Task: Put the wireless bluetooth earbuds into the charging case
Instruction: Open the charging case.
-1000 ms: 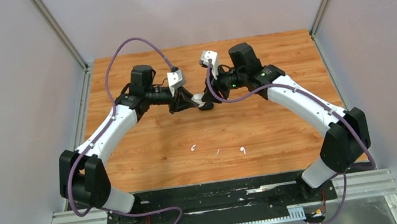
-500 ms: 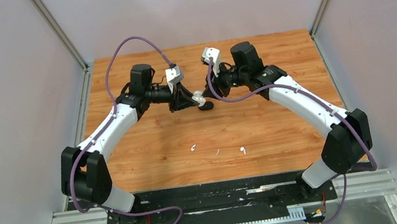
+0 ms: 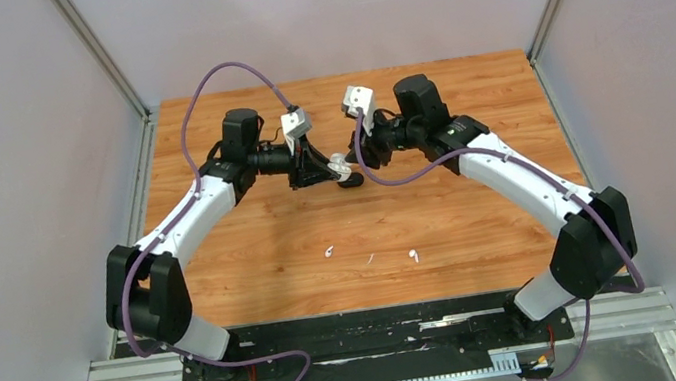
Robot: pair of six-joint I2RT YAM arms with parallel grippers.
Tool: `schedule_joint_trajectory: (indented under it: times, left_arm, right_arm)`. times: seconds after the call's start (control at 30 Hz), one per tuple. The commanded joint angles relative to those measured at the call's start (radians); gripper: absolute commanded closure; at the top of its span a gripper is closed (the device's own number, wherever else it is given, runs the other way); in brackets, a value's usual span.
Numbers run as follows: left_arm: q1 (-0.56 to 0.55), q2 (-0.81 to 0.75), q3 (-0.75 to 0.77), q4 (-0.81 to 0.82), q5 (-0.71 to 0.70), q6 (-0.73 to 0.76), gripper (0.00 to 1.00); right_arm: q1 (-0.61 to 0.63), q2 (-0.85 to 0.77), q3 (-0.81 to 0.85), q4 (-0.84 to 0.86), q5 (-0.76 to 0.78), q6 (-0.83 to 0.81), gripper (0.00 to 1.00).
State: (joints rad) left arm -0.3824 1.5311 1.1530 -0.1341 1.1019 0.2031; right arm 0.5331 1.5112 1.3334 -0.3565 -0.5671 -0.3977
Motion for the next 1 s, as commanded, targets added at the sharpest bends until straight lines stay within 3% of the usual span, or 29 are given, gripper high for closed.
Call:
schedule_joint_trajectory:
  times: [0.0, 0.13, 0.5, 0.73, 0.97]
  left_arm:
    - [-0.016, -0.006, -0.004, 0.004, 0.15, -0.053, 1.0]
    - [-0.014, -0.004, -0.002, 0.032, 0.149, -0.078, 1.0]
    - [-0.012, 0.002, -0.007, 0.084, 0.152, -0.142, 1.0]
    - [-0.013, -0.003, -0.006, 0.085, 0.15, -0.132, 1.0]
    - [-0.012, -0.007, -0.029, 0.179, 0.144, -0.175, 1.0]
  right_arm:
    - [-0.006, -0.033, -0.018, 0.149, 0.091, -0.098, 0.65]
    - [0.0, -0.036, -0.025, 0.116, 0.016, -0.111, 0.64]
    - [0.018, -0.048, -0.058, 0.106, 0.024, -0.22, 0.64]
    - [0.021, -0.032, -0.036, 0.169, 0.131, -0.164, 0.65]
    - [0.021, -0.006, -0.007, 0.028, -0.037, -0.144, 0.62]
